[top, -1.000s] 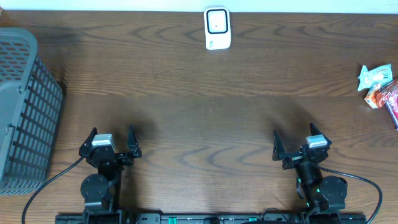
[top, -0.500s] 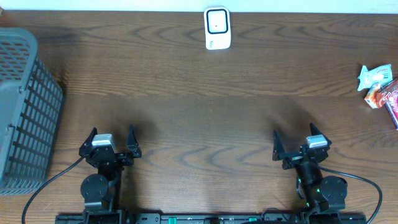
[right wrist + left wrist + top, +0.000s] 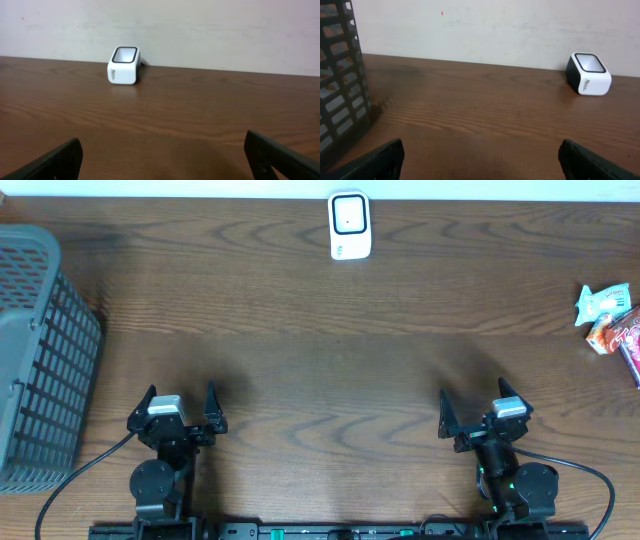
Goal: Scan the item barcode
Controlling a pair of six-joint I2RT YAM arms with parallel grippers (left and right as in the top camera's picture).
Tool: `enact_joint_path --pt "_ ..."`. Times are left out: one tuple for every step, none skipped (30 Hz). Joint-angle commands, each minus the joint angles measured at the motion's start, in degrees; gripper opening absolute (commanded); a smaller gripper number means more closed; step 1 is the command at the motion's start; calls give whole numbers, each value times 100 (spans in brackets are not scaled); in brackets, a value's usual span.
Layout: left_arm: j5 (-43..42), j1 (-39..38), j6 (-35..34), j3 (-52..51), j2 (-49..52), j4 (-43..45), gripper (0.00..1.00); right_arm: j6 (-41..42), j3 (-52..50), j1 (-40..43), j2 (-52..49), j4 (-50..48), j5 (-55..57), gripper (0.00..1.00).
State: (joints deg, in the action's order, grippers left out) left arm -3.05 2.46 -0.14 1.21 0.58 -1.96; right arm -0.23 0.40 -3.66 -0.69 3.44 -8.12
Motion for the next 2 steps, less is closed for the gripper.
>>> enact_joint_path --pt "72 -31 52 -98 -35 -205 98 37 -11 31 35 20 -33 99" --pt "72 -31 52 -98 -35 -205 98 37 -9 31 35 22 -33 99"
